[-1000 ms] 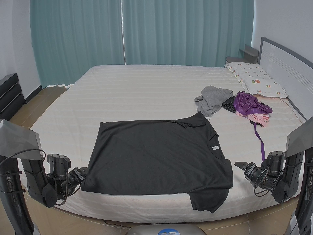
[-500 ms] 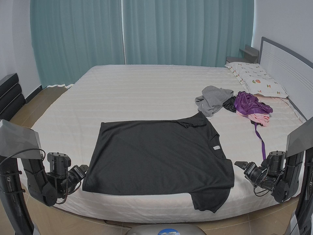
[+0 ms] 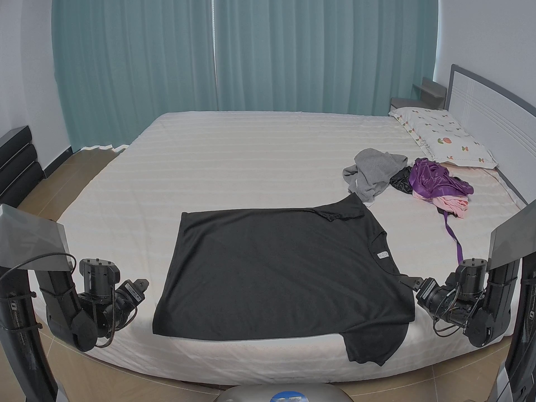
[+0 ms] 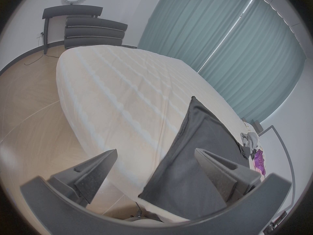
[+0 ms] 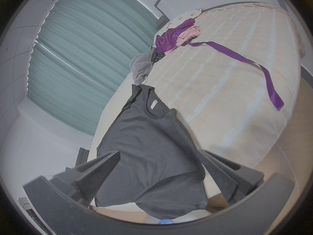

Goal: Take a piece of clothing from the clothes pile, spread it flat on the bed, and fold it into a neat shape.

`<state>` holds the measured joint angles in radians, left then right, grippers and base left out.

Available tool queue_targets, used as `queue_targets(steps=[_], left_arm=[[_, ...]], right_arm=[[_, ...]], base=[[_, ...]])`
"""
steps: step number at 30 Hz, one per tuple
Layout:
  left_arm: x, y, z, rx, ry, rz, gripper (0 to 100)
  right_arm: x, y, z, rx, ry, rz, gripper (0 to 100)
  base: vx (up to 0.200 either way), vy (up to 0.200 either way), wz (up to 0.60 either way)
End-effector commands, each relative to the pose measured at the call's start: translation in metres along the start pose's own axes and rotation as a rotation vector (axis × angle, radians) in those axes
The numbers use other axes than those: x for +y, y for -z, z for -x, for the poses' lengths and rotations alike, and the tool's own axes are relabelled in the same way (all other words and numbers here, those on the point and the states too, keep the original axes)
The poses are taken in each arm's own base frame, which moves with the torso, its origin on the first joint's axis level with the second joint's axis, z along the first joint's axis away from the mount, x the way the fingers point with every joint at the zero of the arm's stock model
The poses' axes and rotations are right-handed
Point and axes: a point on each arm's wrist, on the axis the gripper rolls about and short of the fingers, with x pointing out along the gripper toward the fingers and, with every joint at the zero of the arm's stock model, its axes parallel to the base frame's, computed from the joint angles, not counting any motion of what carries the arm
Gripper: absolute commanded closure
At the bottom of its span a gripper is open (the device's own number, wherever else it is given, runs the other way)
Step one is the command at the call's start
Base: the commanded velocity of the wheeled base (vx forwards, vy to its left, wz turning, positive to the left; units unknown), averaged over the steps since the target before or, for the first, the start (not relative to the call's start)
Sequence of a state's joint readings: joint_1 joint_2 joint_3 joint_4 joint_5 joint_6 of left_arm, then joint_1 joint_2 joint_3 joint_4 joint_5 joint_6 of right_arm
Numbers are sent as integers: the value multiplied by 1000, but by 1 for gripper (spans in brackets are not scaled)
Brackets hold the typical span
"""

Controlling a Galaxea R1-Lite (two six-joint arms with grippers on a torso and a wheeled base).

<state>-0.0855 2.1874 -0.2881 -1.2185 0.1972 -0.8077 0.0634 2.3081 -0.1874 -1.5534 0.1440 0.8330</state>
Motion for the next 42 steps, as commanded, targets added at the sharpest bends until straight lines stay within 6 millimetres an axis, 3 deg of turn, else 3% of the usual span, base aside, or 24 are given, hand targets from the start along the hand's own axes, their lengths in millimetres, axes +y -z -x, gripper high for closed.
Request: queue_targets(steps=[1,10,20,29,42], left_arm=[[-1,2,1,7,1,-4,0],[-7,9,1,26,24,21,0],[-9,8,-2,22,28,53,0],[-10,14,-2,35,29,36,0],[-13,11,-2,7,60,62,0]], right_arm=[[2,0,0,-5,-13,5,0],[19,6,1,2,-65,40,0],[16,11,0,22,-53,40,0],[16,11,-1,25,-52,40,0],[23,16,-3,35,-76,48,0]], base=[[200,0,0],[22,0,0],[0,0,0],[0,-200,0],[0,0,0]])
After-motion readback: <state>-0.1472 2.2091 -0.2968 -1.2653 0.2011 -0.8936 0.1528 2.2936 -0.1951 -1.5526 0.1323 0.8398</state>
